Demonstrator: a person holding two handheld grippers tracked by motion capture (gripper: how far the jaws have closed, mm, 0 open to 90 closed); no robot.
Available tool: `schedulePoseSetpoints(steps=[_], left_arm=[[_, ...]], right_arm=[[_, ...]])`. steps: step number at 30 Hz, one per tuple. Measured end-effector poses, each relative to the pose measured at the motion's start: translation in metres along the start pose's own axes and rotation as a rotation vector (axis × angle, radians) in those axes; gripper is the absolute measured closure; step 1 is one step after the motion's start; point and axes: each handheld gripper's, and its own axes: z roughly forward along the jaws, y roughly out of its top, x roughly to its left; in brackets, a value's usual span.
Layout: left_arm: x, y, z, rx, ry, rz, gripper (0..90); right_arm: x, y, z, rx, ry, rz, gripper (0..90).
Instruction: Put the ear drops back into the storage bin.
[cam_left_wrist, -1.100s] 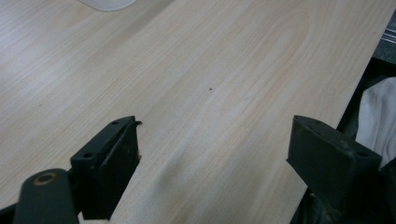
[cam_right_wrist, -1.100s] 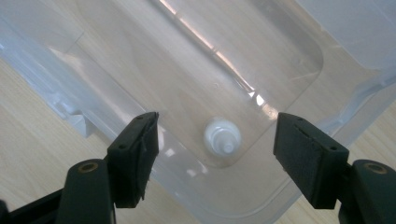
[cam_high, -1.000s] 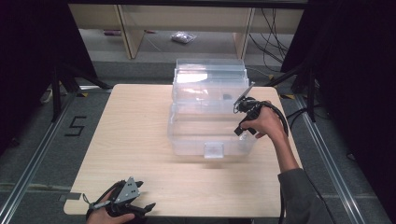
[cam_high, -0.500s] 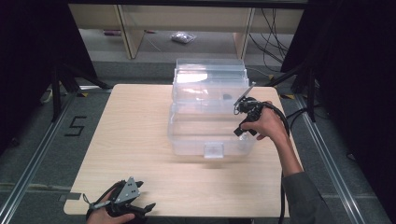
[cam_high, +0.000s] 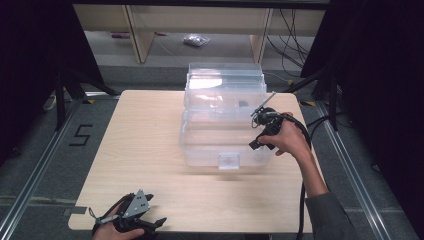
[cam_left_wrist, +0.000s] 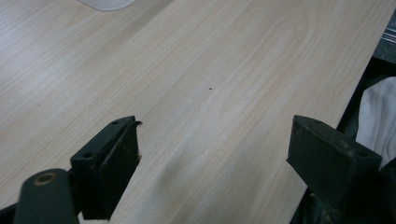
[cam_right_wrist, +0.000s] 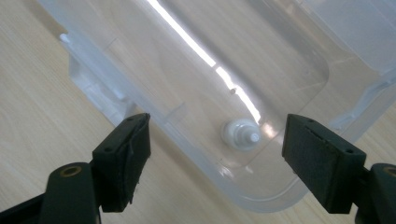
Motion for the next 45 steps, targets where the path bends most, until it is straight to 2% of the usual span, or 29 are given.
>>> schedulePoseSetpoints(steps=[5,7,11,16,17,18,20,23,27,29,32,33,37,38,39,42,43,45], left_arm=[[0.0,0.0,0.0,0.0,-0.002,0.0,16.1],[0.0,0.0,0.0,-0.001,0.0,0.001,16.1],[0.0,0.0,0.0,0.0,-0.001,0.0,16.0],[0.0,0.0,0.0,-0.001,0.001,0.001,16.1],[0.0,0.0,0.0,-0.002,0.001,0.001,16.1],[0.0,0.0,0.0,-0.002,0.0,0.0,16.1],[0.0,0.0,0.0,-0.001,0.001,0.002,16.1],[0.0,0.0,0.0,-0.001,-0.001,0.002,16.1],[0.0,0.0,0.0,-0.002,0.0,0.001,16.1],[0.0,0.0,0.0,-0.002,0.0,0.001,16.1],[0.0,0.0,0.0,-0.001,0.0,0.001,16.1],[0.0,0.0,0.0,-0.001,0.0,0.001,16.1],[-0.001,0.0,0.0,-0.001,0.0,0.0,16.1],[0.0,0.0,0.0,-0.001,0.0,0.001,16.1],[0.0,0.0,0.0,-0.001,0.0,0.0,16.1],[0.0,0.0,0.0,-0.001,0.001,0.002,16.1],[0.0,0.0,0.0,-0.002,0.0,0.001,16.1],[0.0,0.0,0.0,-0.001,0.0,0.002,16.1]], right_arm=[[0.007,-0.003,-0.005,-0.02,-0.004,0.008,23.6],[0.008,-0.005,-0.006,-0.029,-0.006,-0.006,23.6],[0.012,-0.008,-0.008,-0.045,-0.002,-0.001,23.3],[0.017,-0.01,-0.007,-0.061,-0.001,-0.029,23.3],[0.019,-0.011,-0.008,-0.062,0.001,-0.02,23.4],[0.019,-0.012,-0.009,-0.07,0.0,-0.034,23.2],[0.021,-0.014,-0.01,-0.081,0.002,-0.022,23.1],[0.024,-0.017,-0.011,-0.09,0.002,-0.04,23.2],[0.027,-0.02,-0.011,-0.097,0.004,-0.038,23.2],[0.028,-0.022,-0.01,-0.104,0.013,-0.03,23.2],[0.032,-0.024,-0.01,-0.119,0.019,-0.048,23.3],[0.033,-0.025,-0.01,-0.119,0.019,-0.04,23.4],[0.038,-0.027,-0.01,-0.14,0.026,-0.059,23.4],[0.041,-0.027,-0.011,-0.135,0.029,-0.047,23.3],[0.041,-0.028,-0.011,-0.145,0.026,-0.062,23.3],[0.046,-0.029,-0.011,-0.147,0.032,-0.064,23.1],[0.048,-0.03,-0.01,-0.15,0.037,-0.054,23.1],[0.048,-0.03,-0.01,-0.153,0.04,-0.067,23.1]])
